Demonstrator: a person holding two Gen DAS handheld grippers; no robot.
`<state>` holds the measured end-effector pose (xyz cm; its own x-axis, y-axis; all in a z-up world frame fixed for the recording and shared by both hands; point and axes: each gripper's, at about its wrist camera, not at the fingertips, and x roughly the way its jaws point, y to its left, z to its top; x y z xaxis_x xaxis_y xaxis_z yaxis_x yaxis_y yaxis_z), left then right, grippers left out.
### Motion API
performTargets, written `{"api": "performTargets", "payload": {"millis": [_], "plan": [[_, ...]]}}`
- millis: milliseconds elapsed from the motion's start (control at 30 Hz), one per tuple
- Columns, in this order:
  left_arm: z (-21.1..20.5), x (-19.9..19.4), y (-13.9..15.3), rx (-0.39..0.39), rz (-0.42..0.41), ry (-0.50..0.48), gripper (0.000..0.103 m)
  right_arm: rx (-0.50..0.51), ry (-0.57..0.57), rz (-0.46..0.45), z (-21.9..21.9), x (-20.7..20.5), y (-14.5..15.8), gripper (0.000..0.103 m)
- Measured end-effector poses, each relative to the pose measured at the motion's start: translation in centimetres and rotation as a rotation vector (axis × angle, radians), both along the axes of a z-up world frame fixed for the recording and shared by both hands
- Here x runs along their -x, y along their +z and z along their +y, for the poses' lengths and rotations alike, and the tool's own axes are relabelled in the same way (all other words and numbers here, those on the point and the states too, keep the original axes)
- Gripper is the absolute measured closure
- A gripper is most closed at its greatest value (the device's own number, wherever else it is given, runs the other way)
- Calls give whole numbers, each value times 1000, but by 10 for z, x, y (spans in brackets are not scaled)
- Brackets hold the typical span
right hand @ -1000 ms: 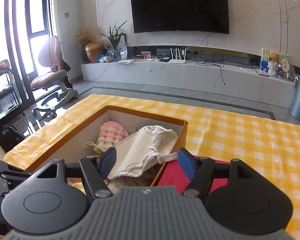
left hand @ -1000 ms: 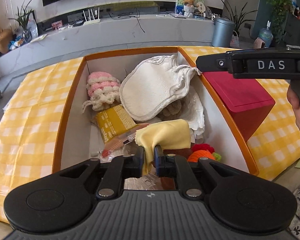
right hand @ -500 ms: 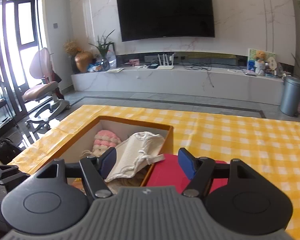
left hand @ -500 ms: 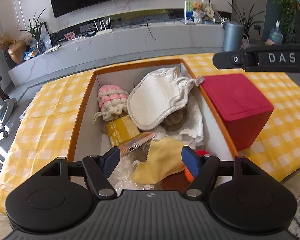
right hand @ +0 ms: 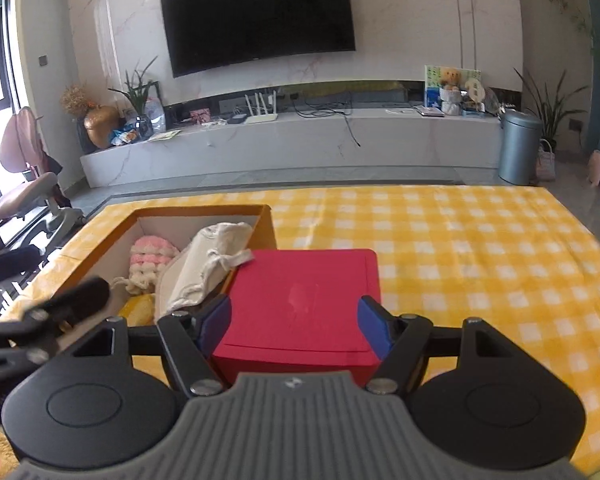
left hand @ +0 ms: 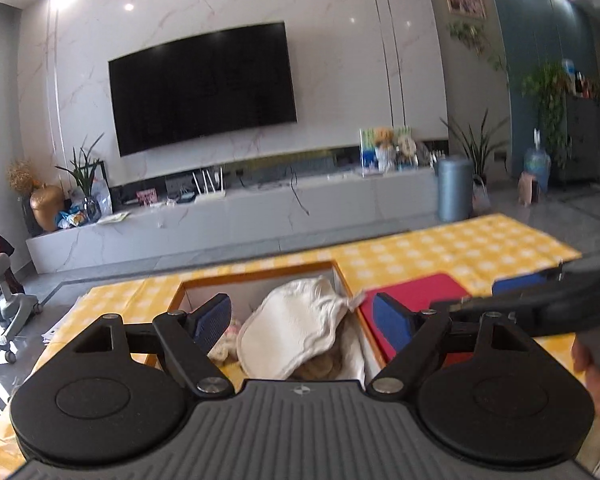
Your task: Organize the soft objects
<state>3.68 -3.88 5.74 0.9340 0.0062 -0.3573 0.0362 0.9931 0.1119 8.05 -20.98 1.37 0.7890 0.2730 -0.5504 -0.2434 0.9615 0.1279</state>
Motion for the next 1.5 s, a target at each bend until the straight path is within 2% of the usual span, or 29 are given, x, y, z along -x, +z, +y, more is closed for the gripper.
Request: {"api": "performTargets", "payload": {"millis": [133, 200, 367, 467, 633, 1500], "plan": [[4, -3, 0, 65, -51, 35, 9, 72, 36, -39, 12, 4, -6, 34], [5, -6, -2, 89, -41, 29, 9, 83, 71, -52, 20, 8, -10, 34], [-2, -9, -12, 70, 10, 16, 9, 96, 137, -95, 35, 19, -10, 34], [-3, -9, -14, 100, 27, 26, 9, 118, 141, -123, 39, 23, -9, 33], [-1, -7, -15, 117, 17, 23, 9, 130, 136, -147, 38, 26, -9, 33], [-3, -5, -15, 120, 26, 58, 8, 148, 129, -132, 41, 22, -11, 32]]}}
